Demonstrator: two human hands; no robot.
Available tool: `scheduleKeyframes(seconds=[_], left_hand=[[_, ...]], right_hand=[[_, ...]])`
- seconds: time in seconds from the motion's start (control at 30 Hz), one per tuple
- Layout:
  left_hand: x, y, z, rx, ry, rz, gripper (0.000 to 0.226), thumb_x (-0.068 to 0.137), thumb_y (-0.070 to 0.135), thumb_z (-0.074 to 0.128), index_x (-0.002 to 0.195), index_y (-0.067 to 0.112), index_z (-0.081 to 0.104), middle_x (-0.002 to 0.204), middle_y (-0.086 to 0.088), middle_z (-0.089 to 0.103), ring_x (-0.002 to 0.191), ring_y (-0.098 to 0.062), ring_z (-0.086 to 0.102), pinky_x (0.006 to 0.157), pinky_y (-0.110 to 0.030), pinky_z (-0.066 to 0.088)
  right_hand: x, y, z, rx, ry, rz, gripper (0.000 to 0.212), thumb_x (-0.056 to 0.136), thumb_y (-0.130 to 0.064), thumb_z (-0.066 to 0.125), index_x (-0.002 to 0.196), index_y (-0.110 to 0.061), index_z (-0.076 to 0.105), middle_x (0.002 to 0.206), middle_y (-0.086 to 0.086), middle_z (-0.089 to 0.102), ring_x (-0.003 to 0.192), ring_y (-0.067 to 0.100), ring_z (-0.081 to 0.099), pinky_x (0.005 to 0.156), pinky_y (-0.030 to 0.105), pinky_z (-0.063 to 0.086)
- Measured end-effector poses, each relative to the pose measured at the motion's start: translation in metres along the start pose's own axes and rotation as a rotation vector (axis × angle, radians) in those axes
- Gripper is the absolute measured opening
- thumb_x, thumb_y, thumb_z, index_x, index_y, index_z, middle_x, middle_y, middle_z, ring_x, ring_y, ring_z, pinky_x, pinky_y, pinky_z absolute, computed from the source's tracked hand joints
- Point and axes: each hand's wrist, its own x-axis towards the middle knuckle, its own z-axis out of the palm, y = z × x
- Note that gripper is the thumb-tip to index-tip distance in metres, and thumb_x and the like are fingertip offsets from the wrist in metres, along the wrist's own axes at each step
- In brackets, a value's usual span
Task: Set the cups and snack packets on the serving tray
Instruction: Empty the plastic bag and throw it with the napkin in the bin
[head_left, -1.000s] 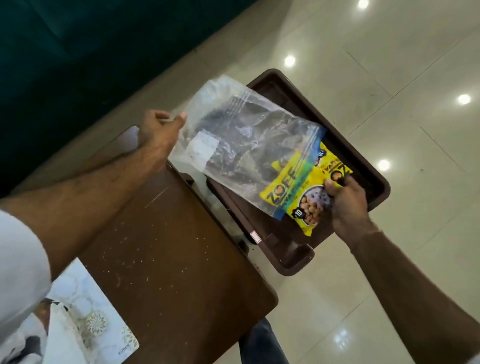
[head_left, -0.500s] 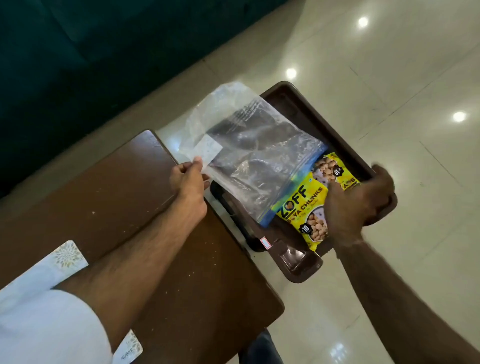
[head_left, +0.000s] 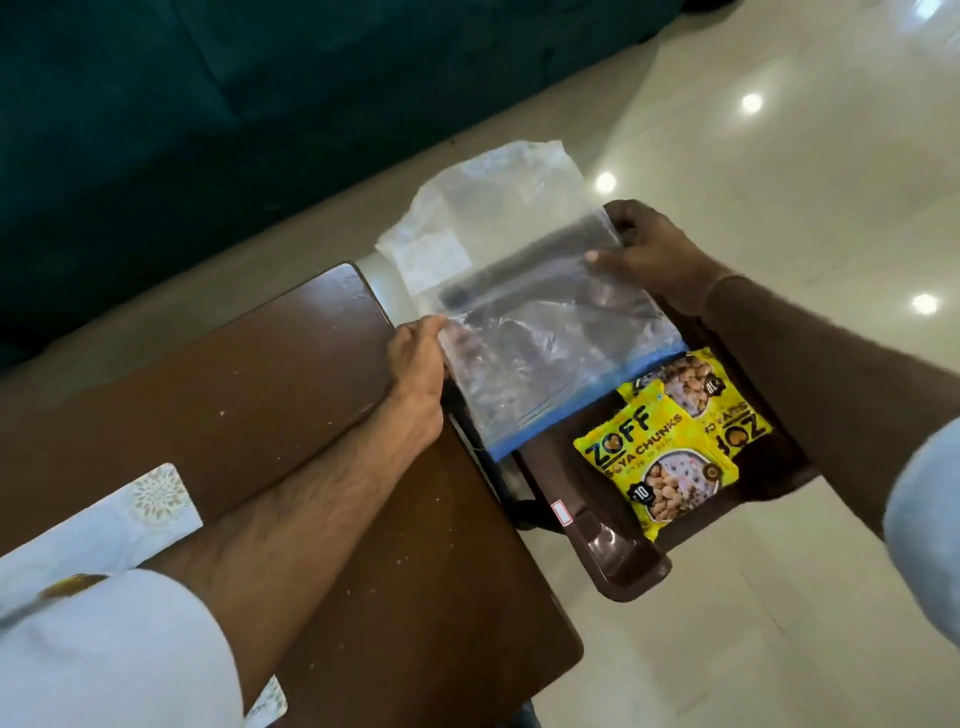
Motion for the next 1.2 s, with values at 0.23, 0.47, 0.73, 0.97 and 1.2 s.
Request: scheduleKeyframes(seconds=[0.23, 0.47, 0.73, 0.97, 1.2], left_hand=[[-0.01, 0.06, -0.033, -0.254, -0.11, -0.011, 0.042, 0.083, -0.003, 0.067, 0.12, 0.006, 0.05, 0.086, -0.016, 0.066, 0.069, -0.026, 0.062, 0.068, -0.038, 0.051], [-0.059, 0.153, -0.104, -0.187, -0.091, 0.264, 0.06, 0.077, -0.008, 0.071, 0.125, 0.017, 0.048, 0.11, -0.015, 0.072, 0.084, -0.027, 0.07, 0.07, -0.038, 0.057], [-0.155, 0.295, -0.237, 0.217, 0.096, 0.546, 0.062, 0.074, 0.007, 0.074, 0.13, 0.024, 0.057, 0.122, -0.012, 0.061, 0.1, -0.021, 0.062, 0.083, -0.035, 0.053], [-0.277, 0.393, -0.37, 0.918, 0.026, 1.006, 0.085, 0.067, 0.052, 0.081, 0.143, 0.032, 0.047, 0.141, 0.006, 0.057, 0.127, -0.014, 0.052, 0.109, -0.038, 0.042], [-0.384, 0.447, -0.496, 0.707, 0.025, 1.101, 0.021, 0.079, 0.021, 0.07, 0.1, 0.023, 0.074, 0.088, 0.0, 0.075, 0.08, -0.014, 0.069, 0.078, -0.045, 0.058]], right_hand=[[-0.027, -0.049, -0.008, 0.153, 0.054, -0.128, 0.048, 0.096, -0.015, 0.061, 0.131, -0.036, 0.036, 0.067, -0.006, 0.064, 0.057, 0.011, 0.053, 0.049, 0.023, 0.045], [-0.058, -0.186, -0.002, -0.297, -0.071, -0.367, 0.036, 0.078, -0.03, 0.084, 0.111, -0.028, 0.069, 0.086, -0.006, 0.058, 0.065, 0.002, 0.052, 0.068, 0.018, 0.041], [-0.122, -0.422, 0.03, -0.604, -0.019, -0.618, 0.015, 0.085, -0.023, 0.077, 0.096, -0.015, 0.072, 0.103, 0.002, 0.045, 0.094, 0.02, 0.053, 0.085, 0.026, 0.041], [-0.236, -0.612, 0.094, -0.845, 0.035, -0.914, 0.013, 0.091, -0.031, 0.067, 0.103, -0.025, 0.068, 0.135, -0.002, 0.04, 0.123, 0.022, 0.045, 0.097, 0.046, 0.041], [-0.359, -0.748, 0.161, -0.723, 0.178, -1.168, 0.038, 0.085, -0.033, 0.072, 0.12, -0.036, 0.059, 0.144, -0.007, 0.04, 0.132, 0.023, 0.039, 0.11, 0.044, 0.024]])
